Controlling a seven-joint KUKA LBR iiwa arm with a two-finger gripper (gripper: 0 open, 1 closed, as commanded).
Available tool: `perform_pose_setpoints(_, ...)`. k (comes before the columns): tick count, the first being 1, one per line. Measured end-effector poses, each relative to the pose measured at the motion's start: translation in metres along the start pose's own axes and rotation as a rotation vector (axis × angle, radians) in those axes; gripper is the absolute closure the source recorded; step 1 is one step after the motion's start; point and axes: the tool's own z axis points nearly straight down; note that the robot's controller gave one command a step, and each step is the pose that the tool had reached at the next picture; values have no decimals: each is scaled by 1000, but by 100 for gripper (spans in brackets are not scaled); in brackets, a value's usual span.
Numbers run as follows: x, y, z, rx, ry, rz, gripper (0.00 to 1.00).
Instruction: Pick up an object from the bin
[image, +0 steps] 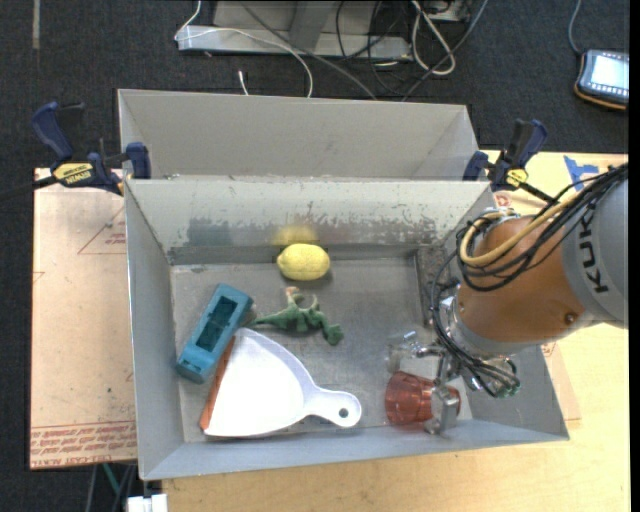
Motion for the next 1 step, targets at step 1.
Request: perform_pose_setpoints(1,4,-16,14,2,-4,244,100)
